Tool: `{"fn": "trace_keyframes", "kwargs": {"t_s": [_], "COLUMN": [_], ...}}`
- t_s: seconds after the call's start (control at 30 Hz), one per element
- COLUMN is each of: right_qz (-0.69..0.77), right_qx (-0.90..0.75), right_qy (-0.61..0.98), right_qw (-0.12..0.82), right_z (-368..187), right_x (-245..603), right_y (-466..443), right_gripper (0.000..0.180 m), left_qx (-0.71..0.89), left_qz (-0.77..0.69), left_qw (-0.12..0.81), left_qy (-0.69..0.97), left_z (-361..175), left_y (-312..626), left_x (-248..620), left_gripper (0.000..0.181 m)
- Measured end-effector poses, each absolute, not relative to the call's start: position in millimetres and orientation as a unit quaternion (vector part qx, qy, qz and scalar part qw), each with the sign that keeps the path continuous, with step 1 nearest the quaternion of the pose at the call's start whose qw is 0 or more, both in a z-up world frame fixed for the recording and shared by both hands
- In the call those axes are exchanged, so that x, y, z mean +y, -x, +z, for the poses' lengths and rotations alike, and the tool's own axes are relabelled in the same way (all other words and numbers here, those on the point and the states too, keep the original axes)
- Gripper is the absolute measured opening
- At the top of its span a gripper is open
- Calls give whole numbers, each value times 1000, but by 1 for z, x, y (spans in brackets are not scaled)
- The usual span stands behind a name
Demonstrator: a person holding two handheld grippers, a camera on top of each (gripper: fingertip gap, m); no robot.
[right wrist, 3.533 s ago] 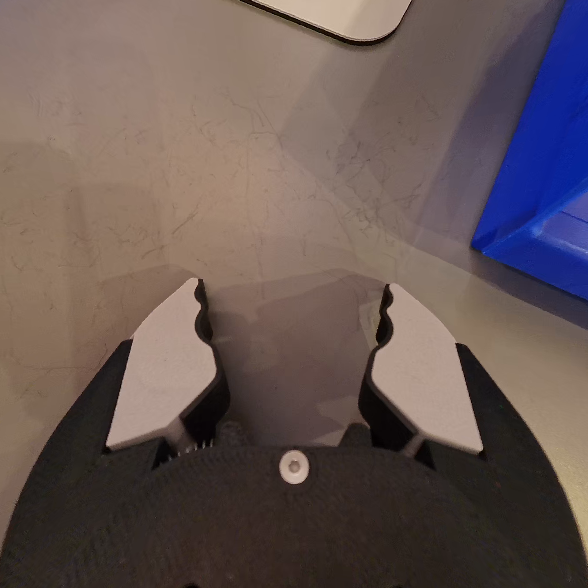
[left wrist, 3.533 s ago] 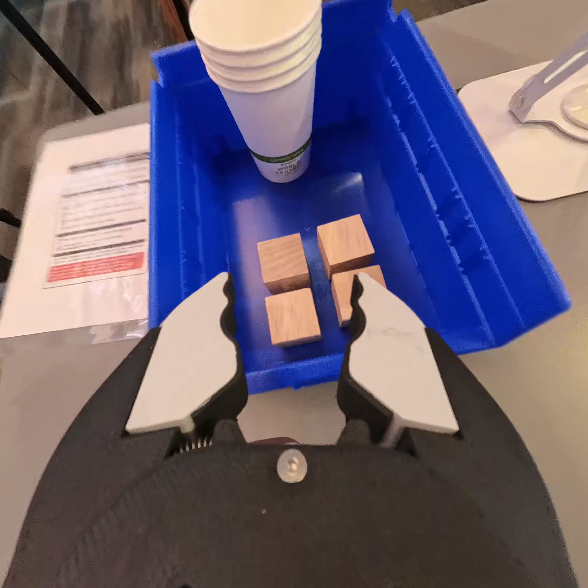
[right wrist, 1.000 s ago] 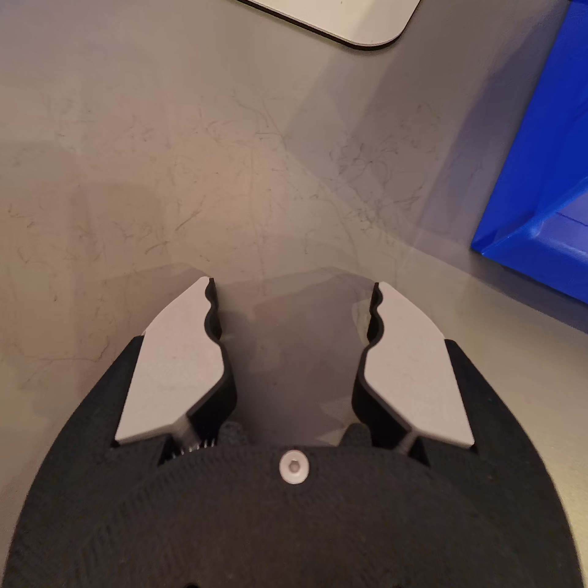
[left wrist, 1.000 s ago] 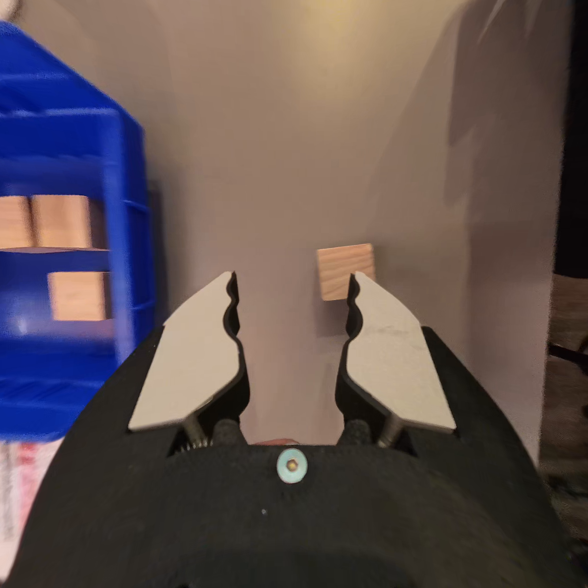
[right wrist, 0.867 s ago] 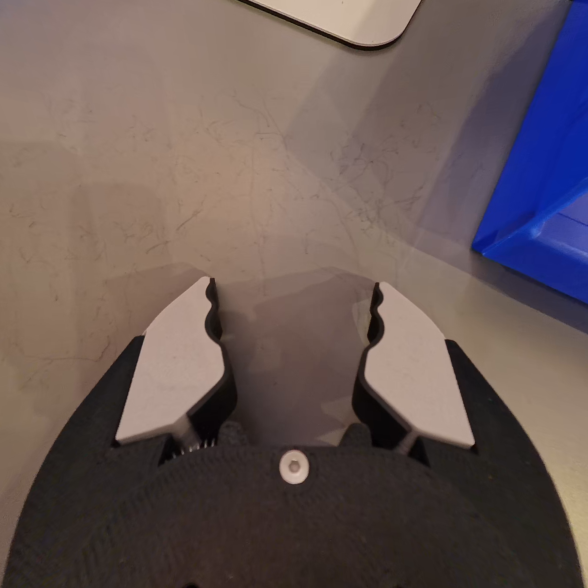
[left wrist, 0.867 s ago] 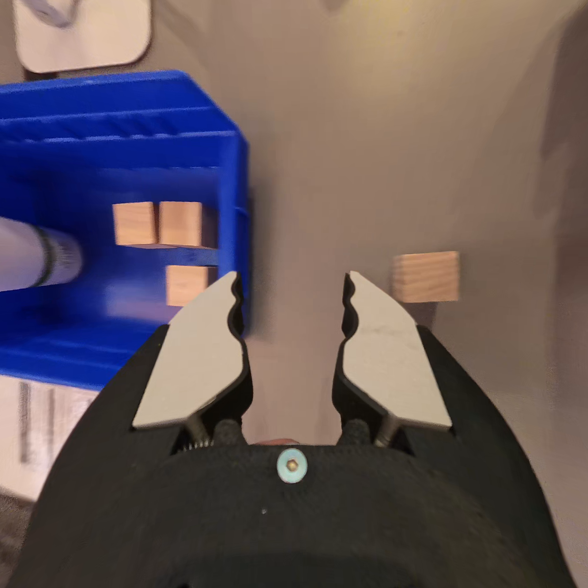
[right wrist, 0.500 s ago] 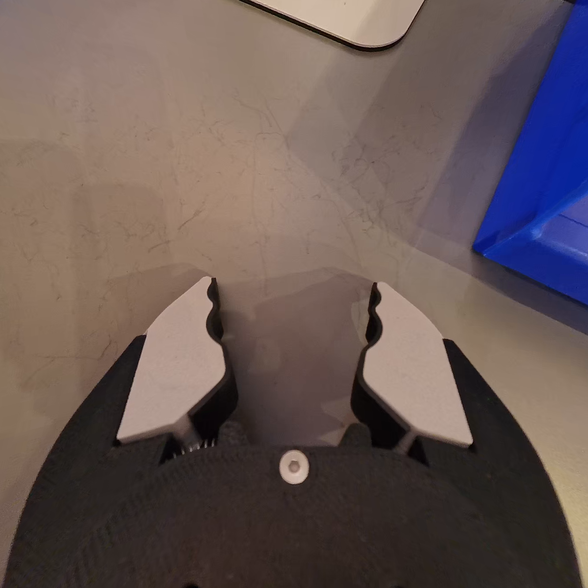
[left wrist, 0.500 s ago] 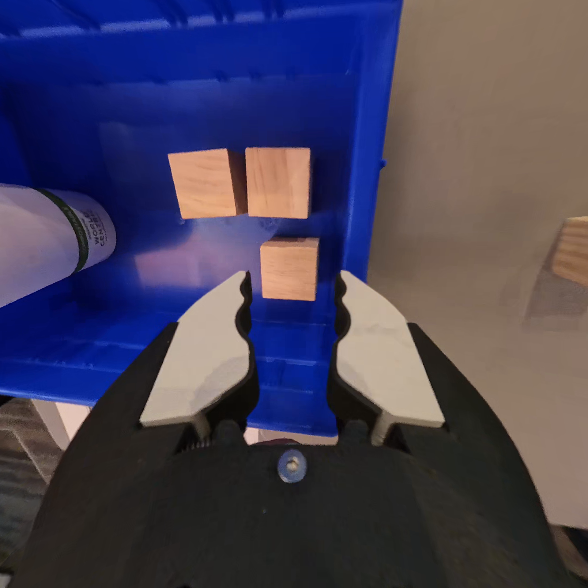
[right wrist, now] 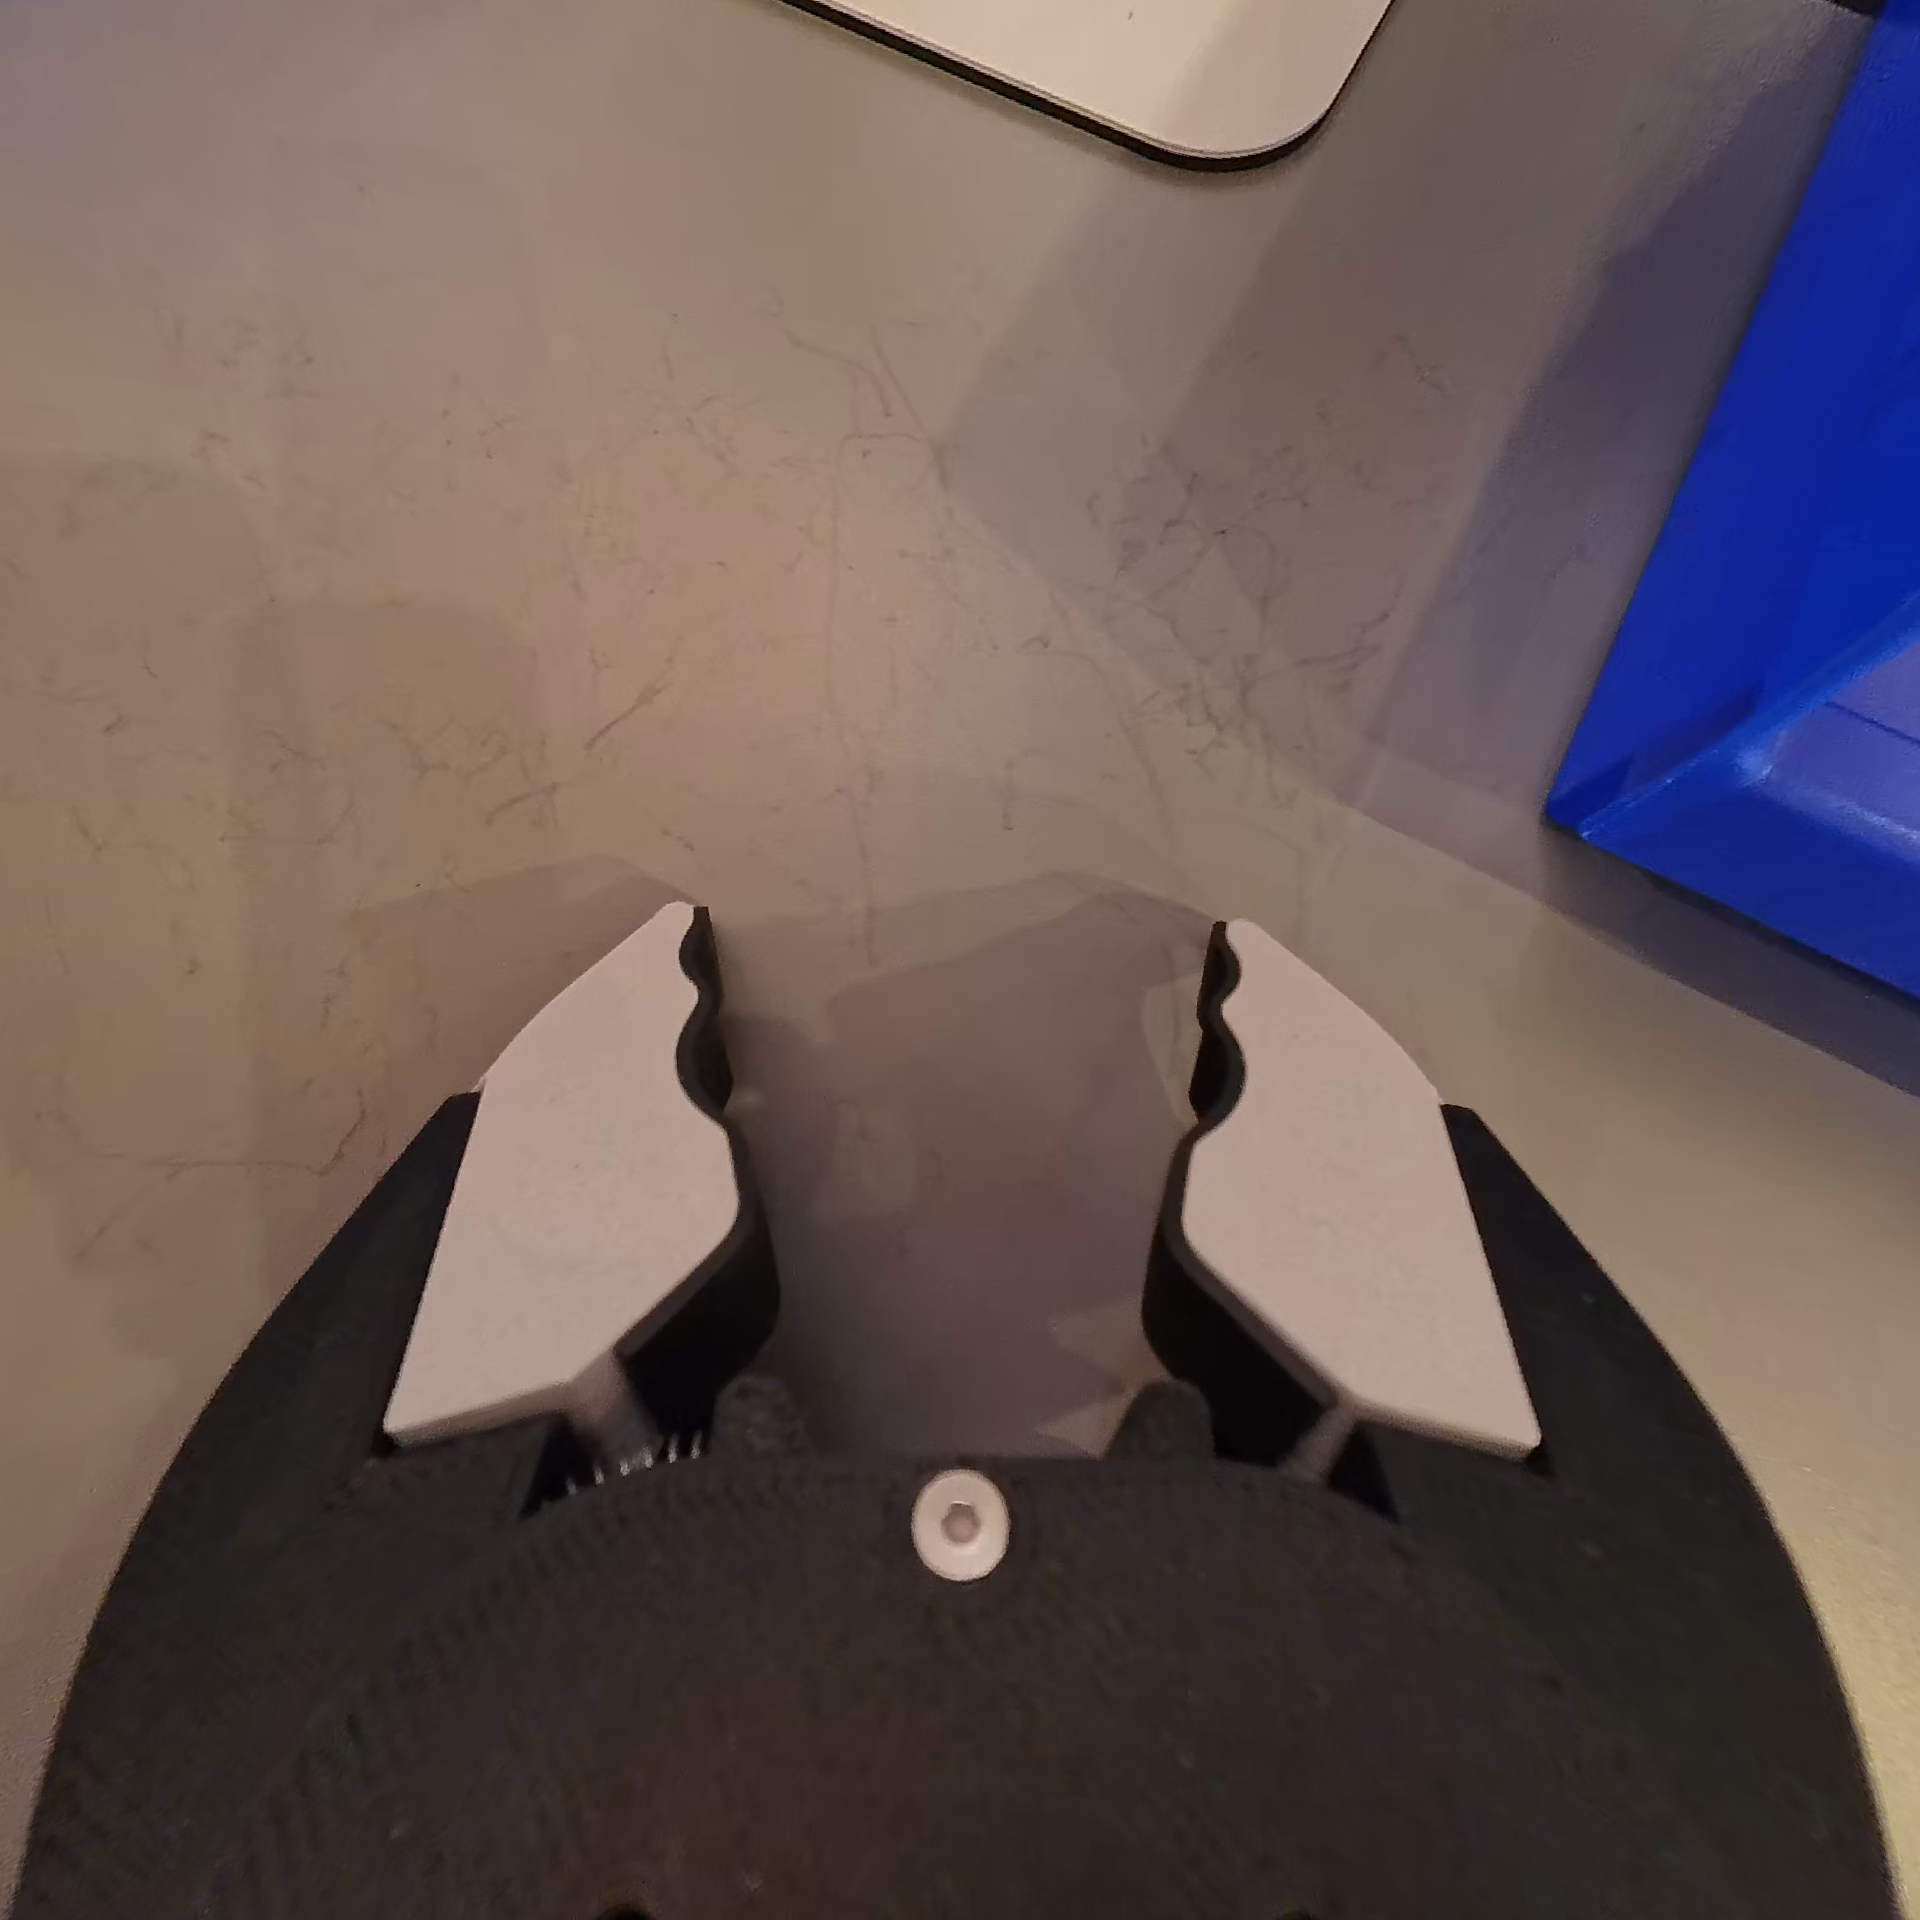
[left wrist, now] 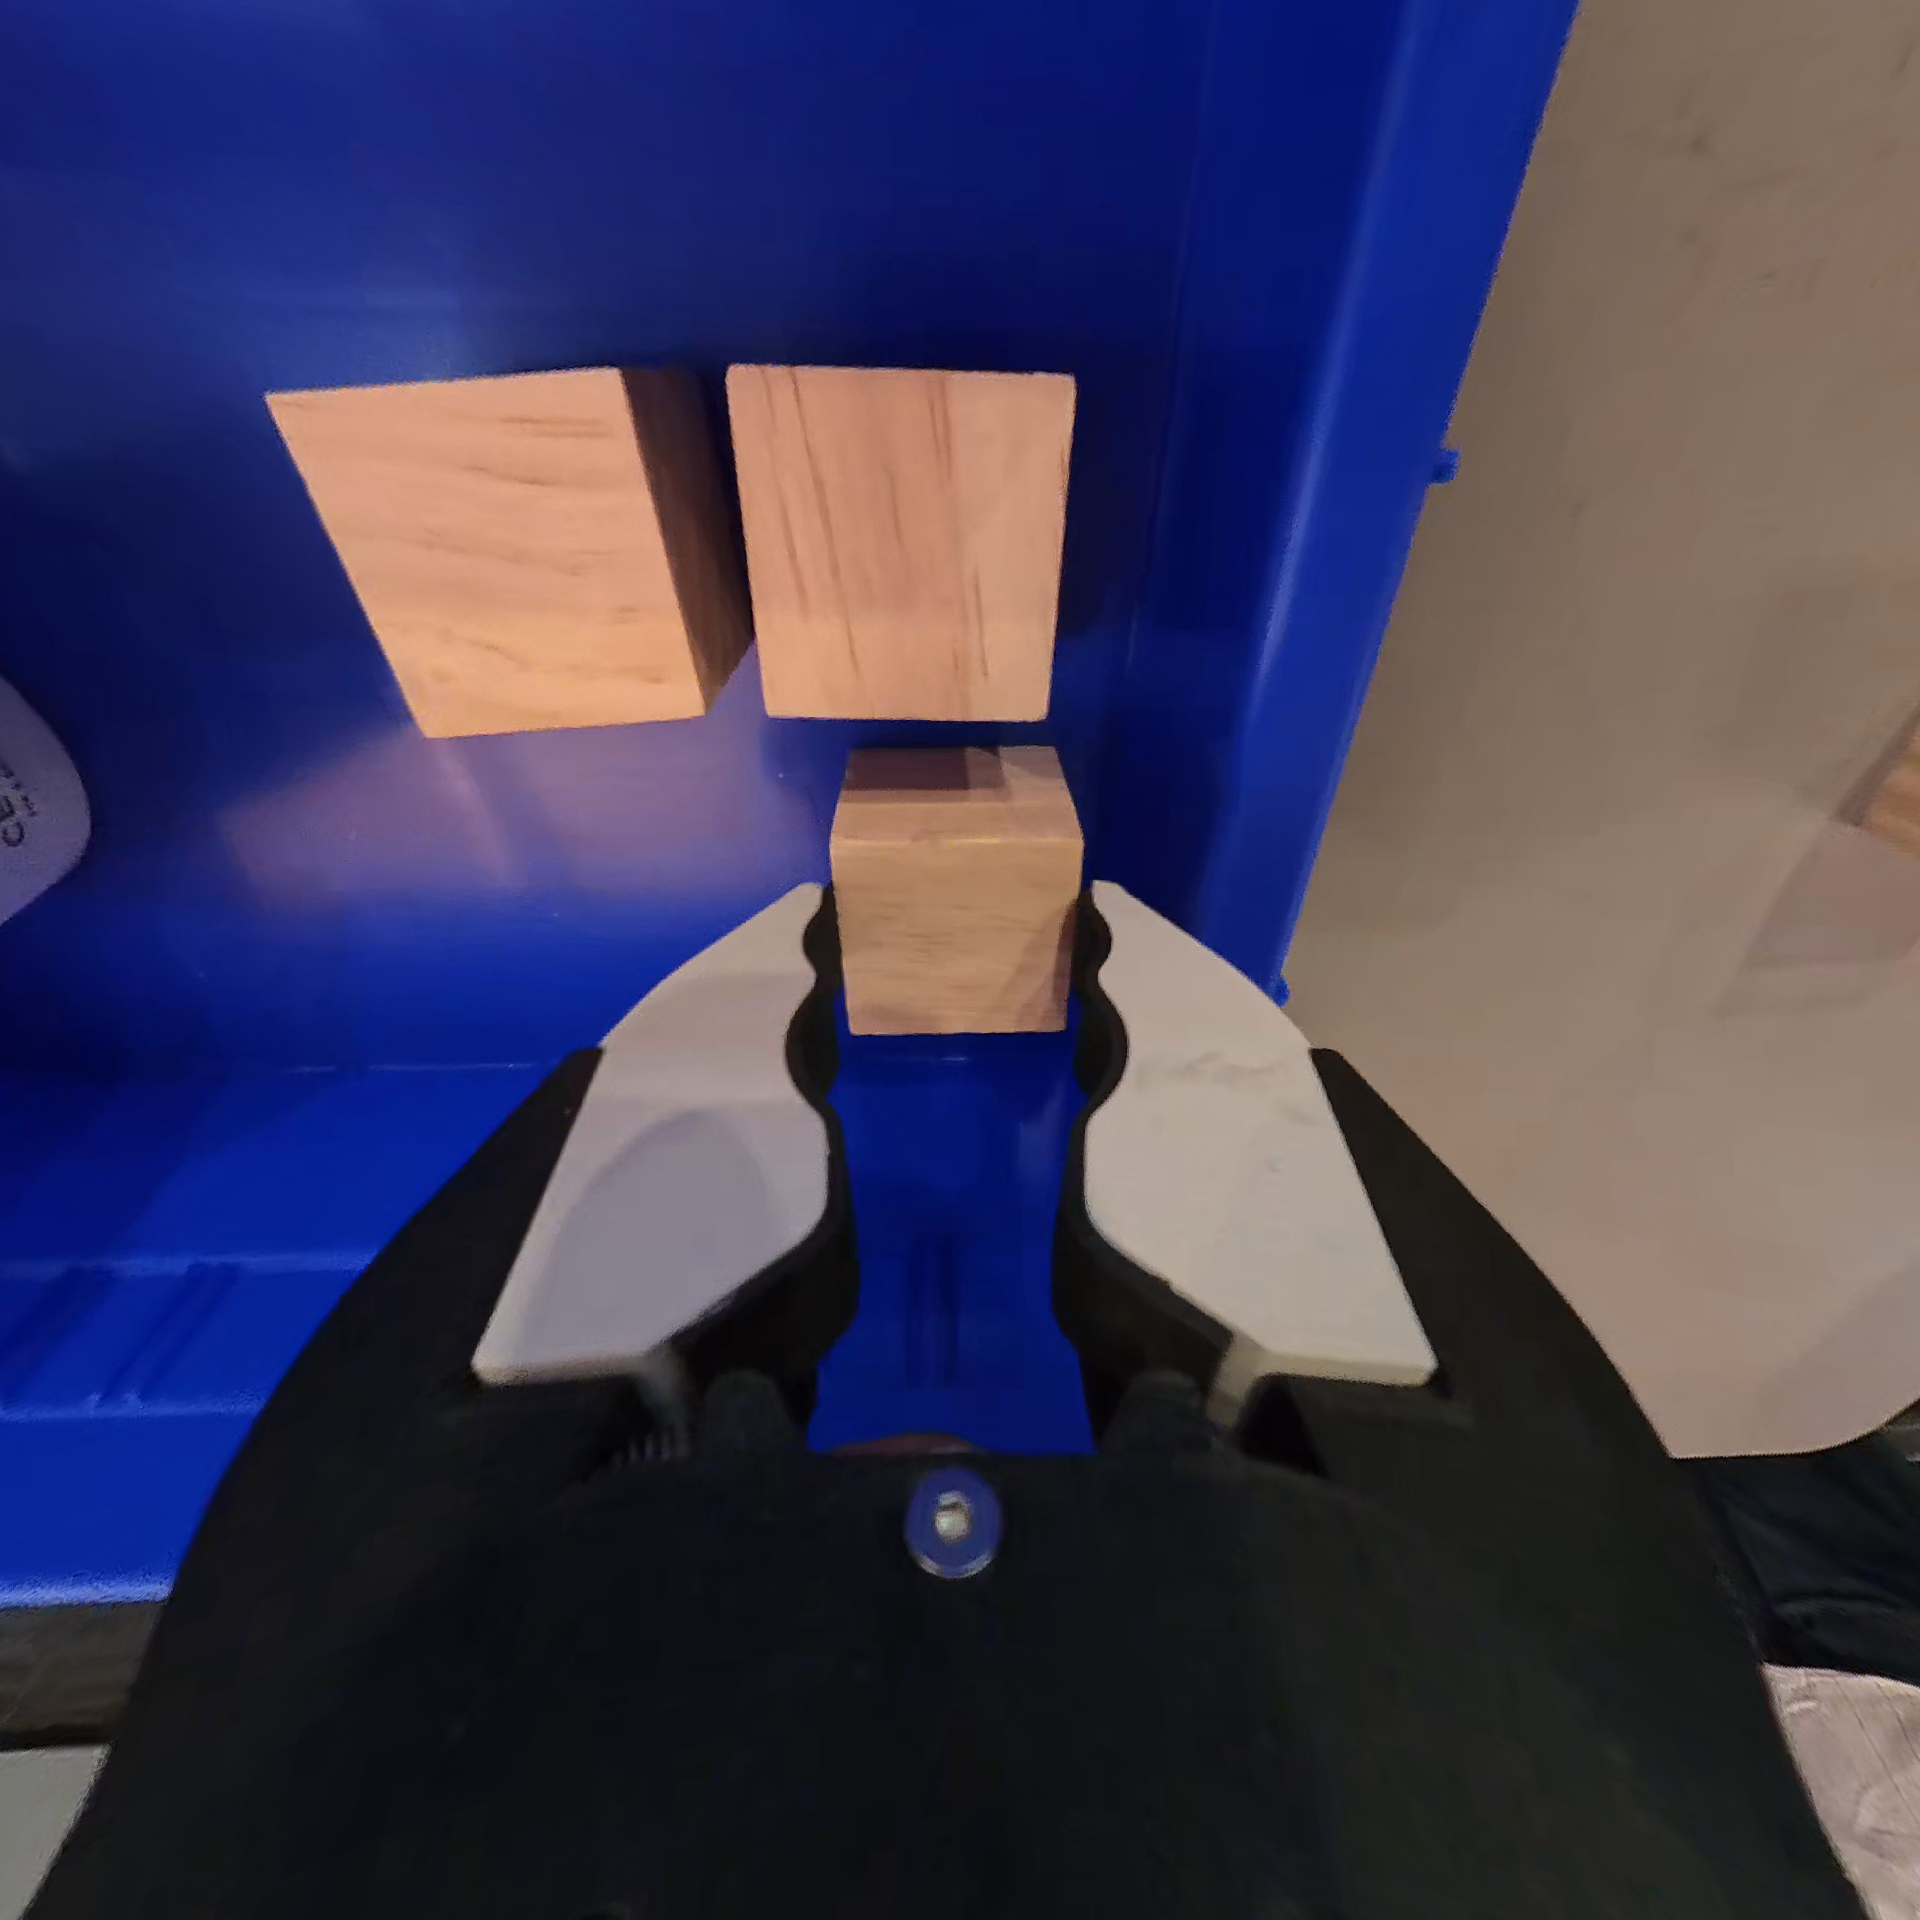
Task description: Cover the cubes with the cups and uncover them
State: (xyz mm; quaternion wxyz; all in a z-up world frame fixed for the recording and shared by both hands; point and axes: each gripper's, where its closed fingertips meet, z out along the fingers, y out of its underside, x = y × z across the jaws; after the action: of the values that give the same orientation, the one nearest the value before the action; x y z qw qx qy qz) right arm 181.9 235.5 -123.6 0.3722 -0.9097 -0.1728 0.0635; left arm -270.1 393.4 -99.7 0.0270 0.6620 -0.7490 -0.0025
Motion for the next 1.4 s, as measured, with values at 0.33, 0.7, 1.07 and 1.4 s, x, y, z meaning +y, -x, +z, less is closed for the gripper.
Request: {"fn": "trace_keyframes", "kwargs": {"t_s": [0.33,0.7,1.07,1.4], "right_qz": [65,48,43,44], "right_qx": [-173,-133,-125,-127], "right_qy": [911,918,918,917], "right_qw": [367,370,374,375], "right_z": [-124,-123,-123,-123], "right_x": [231,184,180,179], "right_y": [-185,-225,-231,-230], "right_gripper": [88,88,86,85], "left_qx": [-719,-776,-780,-782], "left_qz": [-23,64,101,50], "left_qw": [-71,-74,-52,-16], "left_qy": [-691,-623,-616,-622], "left_z": [-19,-24,-75,-101], "left_y": [255,115,-22,-39], "left_x": [389,252,175,159], "left_gripper": [42,42,42,42]}}
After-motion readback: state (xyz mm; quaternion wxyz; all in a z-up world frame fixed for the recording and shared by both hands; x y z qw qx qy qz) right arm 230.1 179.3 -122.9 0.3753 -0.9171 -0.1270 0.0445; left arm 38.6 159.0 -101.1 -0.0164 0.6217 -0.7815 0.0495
